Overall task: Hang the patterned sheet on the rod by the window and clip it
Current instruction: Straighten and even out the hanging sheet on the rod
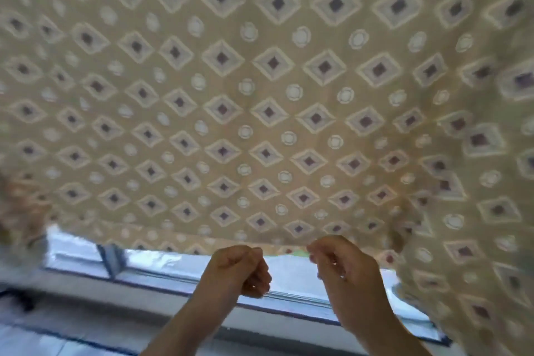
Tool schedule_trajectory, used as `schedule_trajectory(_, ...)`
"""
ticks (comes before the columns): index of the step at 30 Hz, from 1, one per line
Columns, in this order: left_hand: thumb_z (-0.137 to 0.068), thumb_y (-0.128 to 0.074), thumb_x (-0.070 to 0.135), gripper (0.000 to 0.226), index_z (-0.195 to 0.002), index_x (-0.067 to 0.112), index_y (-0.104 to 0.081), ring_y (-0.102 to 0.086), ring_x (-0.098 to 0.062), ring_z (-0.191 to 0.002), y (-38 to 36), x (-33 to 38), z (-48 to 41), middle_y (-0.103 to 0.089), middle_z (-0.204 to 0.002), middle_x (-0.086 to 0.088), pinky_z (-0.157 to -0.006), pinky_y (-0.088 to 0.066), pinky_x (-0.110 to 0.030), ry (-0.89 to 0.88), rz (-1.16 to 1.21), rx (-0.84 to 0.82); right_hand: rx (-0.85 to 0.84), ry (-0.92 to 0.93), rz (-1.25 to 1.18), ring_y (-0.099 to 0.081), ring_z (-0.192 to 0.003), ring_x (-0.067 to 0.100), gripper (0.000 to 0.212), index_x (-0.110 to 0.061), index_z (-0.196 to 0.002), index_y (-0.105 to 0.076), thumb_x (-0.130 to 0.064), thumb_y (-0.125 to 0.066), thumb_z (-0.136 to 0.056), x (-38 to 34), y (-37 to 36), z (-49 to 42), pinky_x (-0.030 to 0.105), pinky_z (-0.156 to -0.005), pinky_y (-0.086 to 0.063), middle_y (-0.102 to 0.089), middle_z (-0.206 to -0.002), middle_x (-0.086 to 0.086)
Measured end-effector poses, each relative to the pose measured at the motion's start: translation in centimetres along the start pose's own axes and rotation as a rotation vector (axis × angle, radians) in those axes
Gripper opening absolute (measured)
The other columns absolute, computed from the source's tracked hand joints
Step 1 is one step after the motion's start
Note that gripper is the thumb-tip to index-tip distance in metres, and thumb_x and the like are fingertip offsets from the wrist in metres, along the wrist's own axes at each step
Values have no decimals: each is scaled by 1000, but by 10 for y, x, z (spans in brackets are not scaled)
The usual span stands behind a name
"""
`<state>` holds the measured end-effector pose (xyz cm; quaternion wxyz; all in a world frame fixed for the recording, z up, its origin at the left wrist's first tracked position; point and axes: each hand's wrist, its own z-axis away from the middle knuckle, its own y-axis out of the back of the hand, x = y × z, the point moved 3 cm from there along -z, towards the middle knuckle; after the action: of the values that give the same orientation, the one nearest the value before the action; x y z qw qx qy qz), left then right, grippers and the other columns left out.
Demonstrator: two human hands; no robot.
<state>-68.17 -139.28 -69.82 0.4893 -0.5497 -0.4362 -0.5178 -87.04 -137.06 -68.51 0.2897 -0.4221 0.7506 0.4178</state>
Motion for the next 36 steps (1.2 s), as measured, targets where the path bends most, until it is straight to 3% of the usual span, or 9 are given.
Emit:
schedule_trajectory(7,-97,-51,22,43,-62,4,-67,-62,-23,-55,187,82,26,-66,-67,-20,-56,-51,-28,231,50,278,-237,-397,-199,-69,-67,16,30,-22,-72,-69,-1,-60,-90,-113,-112,-55,32,-60,-54,-71,-74,4)
schedule_trajectory(11,-98,-50,27,40,-76,-1,-69,-65,-22,-59,253,96,28,-71,-73,-16,-63,-52,-31,341,96,294,-218,-732,-382,-67,-65,20,13,-5,-87,-68,0,-57,-92,-139,-172,-59,32,-57,-52,-73,-76,11)
schedule_trajectory(22,-94,-58,32,32,-104,2,-66,-66,-31,-91,336,16,-76,-67,-107,-24,-74,-55,-39,543,201,431,-68,-1257,-741,-66,-82,35,13,-5,-104,-61,-12,-57,-95,-73,-315,-68,39,-73,-49,-68,-102,16)
schedule_trajectory(26,-90,-65,32,33,-112,7,-63,-57,-38,-111,368,-17,-115,-57,-103,-13,-85,-52,-43,504,310,445,130,-1262,-1115,-63,-58,-2,24,-25,-103,-55,-2,-52,-98,-45,-369,-81,11,-46,-45,-56,-98,-6)
schedule_trajectory(28,-94,-56,30,20,-101,15,-67,-62,-22,-106,386,-35,-130,-60,-119,-16,-92,-49,-37,381,477,332,69,-1162,-1184,-53,-43,3,30,-27,-105,-60,0,-55,-94,-30,-396,-87,11,-39,-36,-59,-88,-9)
schedule_trajectory(30,-87,-64,36,12,-94,31,-72,-65,-6,-102,407,-49,-151,-69,-119,1,-96,-48,-28,359,850,126,101,-1033,-1235,-43,-38,6,23,-20,-103,-62,-5,-61,-87,-23,-415,-88,18,-35,-32,-62,-71,-3)
schedule_trajectory(32,-68,-82,22,25,-90,28,-71,-66,-16,-102,425,-53,-169,-73,-105,3,-99,-47,-37,228,952,-78,158,-909,-1303,-40,-37,8,11,-16,-90,-62,-9,-62,-82,-20,-428,-95,18,-33,-31,-57,-57,-2)
schedule_trajectory(33,-58,-88,18,42,-94,23,-68,-65,-23,-101,433,-50,-171,-73,-102,-4,-99,-45,-42,67,903,-17,160,-825,-1306,-39,-38,9,12,-16,-85,-62,-11,-70,-77,-16,-431,-100,19,-33,-31,-55,-56,-2)
schedule_trajectory(36,-66,-83,29,57,-119,17,-63,-53,-28,-121,438,-30,-182,-64,-124,-8,-110,-29,-46,-97,910,-164,95,-622,-1413,-38,-42,10,64,-20,-80,-69,-27,-101,-26,-22,-451,-112,21,-37,-32,-57,-61,-2)
